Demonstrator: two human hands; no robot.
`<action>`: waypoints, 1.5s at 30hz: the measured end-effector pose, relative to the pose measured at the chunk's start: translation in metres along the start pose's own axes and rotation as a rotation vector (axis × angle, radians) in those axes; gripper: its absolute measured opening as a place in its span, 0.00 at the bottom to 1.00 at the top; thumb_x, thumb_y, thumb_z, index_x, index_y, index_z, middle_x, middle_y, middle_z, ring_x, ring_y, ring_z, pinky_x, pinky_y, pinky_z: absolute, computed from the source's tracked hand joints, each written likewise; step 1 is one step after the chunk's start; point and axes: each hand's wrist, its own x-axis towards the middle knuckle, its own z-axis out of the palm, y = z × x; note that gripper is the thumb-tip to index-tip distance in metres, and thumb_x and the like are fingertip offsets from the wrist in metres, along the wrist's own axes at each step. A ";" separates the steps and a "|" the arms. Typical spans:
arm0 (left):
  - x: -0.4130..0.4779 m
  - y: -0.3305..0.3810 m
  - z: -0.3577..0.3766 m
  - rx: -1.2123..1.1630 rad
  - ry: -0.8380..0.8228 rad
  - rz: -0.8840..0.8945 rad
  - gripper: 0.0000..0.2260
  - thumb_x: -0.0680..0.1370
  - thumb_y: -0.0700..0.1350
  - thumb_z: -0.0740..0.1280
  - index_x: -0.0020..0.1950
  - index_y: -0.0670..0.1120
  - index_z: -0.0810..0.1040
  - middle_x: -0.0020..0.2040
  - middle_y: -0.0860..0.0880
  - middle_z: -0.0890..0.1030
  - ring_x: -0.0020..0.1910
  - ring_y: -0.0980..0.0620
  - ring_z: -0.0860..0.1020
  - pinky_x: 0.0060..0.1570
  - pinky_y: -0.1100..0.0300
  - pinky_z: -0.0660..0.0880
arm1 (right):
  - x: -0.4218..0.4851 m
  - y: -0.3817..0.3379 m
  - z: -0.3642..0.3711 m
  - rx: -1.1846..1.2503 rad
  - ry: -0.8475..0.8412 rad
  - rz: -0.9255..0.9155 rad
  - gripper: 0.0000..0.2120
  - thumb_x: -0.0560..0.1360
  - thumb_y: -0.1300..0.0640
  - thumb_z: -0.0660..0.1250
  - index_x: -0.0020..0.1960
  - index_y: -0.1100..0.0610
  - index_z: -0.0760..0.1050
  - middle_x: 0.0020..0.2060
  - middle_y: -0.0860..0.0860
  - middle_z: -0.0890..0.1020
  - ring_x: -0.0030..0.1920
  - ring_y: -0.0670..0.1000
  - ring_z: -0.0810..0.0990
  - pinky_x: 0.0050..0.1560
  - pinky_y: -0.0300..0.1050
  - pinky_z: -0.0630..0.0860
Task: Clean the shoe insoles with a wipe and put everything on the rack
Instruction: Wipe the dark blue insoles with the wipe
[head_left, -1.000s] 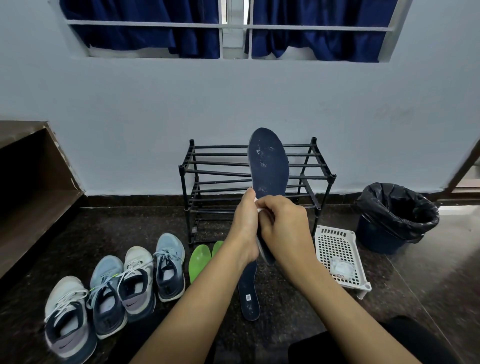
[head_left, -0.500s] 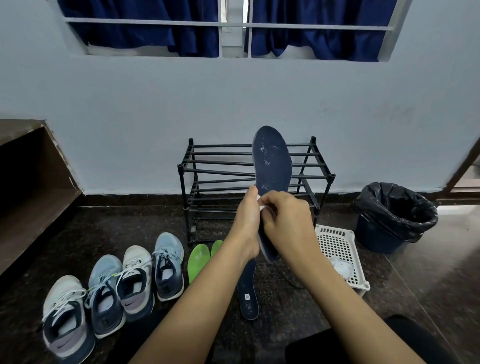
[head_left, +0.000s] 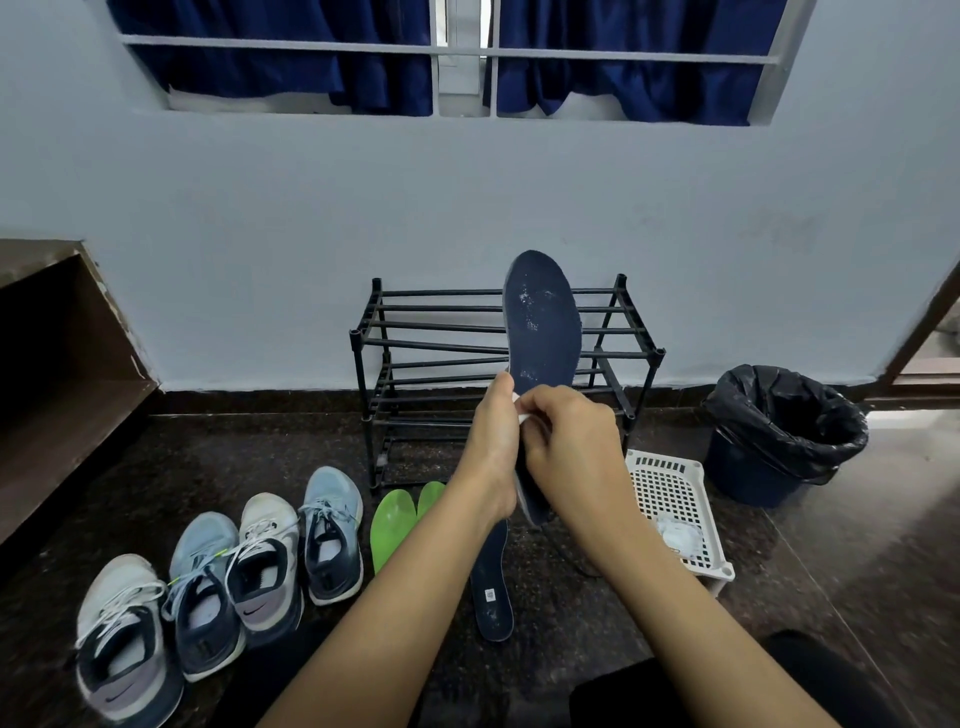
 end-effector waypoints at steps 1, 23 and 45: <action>0.001 0.001 -0.001 -0.002 0.001 -0.006 0.21 0.83 0.53 0.53 0.48 0.44 0.83 0.43 0.47 0.86 0.45 0.48 0.83 0.46 0.57 0.78 | -0.002 -0.001 0.000 0.004 -0.016 -0.005 0.12 0.72 0.66 0.62 0.47 0.53 0.80 0.41 0.51 0.82 0.42 0.52 0.79 0.44 0.43 0.73; 0.002 0.003 -0.002 0.053 0.025 0.058 0.19 0.83 0.51 0.53 0.50 0.44 0.81 0.46 0.45 0.84 0.45 0.49 0.82 0.46 0.57 0.78 | 0.003 -0.006 0.011 0.043 0.129 -0.003 0.10 0.73 0.64 0.64 0.48 0.55 0.82 0.41 0.53 0.83 0.41 0.52 0.80 0.42 0.41 0.73; 0.005 0.005 -0.011 0.043 0.039 0.045 0.19 0.83 0.51 0.54 0.51 0.43 0.82 0.44 0.46 0.85 0.41 0.50 0.82 0.43 0.59 0.78 | -0.008 -0.007 0.011 -0.022 0.022 -0.087 0.12 0.72 0.67 0.63 0.45 0.56 0.82 0.38 0.53 0.82 0.39 0.53 0.80 0.41 0.44 0.74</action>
